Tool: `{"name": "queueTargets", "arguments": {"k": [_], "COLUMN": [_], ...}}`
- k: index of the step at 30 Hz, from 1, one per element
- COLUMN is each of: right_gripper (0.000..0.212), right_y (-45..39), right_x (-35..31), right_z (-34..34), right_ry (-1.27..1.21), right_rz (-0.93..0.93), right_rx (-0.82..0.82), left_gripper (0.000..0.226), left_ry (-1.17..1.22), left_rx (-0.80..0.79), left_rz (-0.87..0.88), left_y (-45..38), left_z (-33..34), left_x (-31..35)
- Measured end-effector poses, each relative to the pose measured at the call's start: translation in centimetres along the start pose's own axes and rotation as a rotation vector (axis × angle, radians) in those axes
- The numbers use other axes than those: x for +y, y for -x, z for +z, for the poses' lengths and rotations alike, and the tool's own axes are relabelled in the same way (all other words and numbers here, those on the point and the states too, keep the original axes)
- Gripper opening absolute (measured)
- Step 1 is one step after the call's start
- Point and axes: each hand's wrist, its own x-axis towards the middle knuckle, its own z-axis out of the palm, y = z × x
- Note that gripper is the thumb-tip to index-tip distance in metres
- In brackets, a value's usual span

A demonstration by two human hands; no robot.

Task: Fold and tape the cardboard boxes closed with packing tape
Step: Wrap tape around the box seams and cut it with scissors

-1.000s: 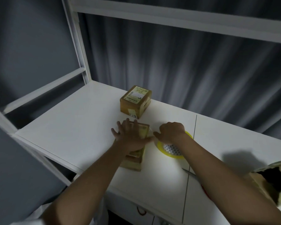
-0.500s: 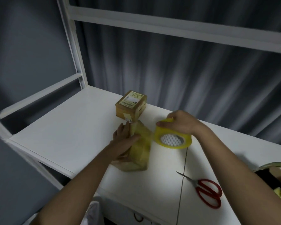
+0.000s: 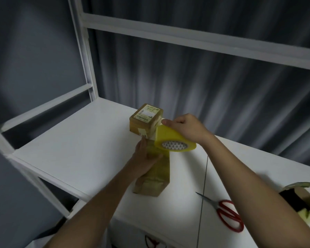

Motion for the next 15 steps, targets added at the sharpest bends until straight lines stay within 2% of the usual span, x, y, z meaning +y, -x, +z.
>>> {"name": "queueTargets", "arguments": {"k": [3, 5, 7, 9, 12, 15], "right_gripper": [0.057, 0.058, 0.059, 0.063, 0.071, 0.080], "right_y": [0.1, 0.1, 0.3, 0.5, 1.2, 1.9], "right_x": [0.3, -0.1, -0.4, 0.5, 4.6, 8.2], "right_z": [-0.5, -1.4, -2.9, -4.3, -4.1, -2.4], "right_ry": [-0.105, -0.088, -0.031, 0.184, 0.497, 0.473], "right_rz": [0.062, 0.068, 0.050, 0.103, 0.281, 0.342], "right_rx": [0.027, -0.010, -0.049, -0.121, -0.275, -0.316], "left_gripper": [0.109, 0.105, 0.091, 0.081, 0.085, 0.086], "left_ry": [0.004, -0.004, 0.009, 0.033, 0.057, -0.017], "left_rx": [0.029, 0.003, 0.002, 0.037, -0.006, -0.111], "left_rz": [-0.061, -0.081, -0.067, -0.012, -0.022, -0.007], "left_y": [0.5, 0.4, 0.4, 0.6, 0.7, 0.1], "left_z": [0.1, 0.2, 0.3, 0.1, -0.5, -0.8], "left_x": [0.1, -0.2, -0.2, -0.3, -0.6, -1.0]}}
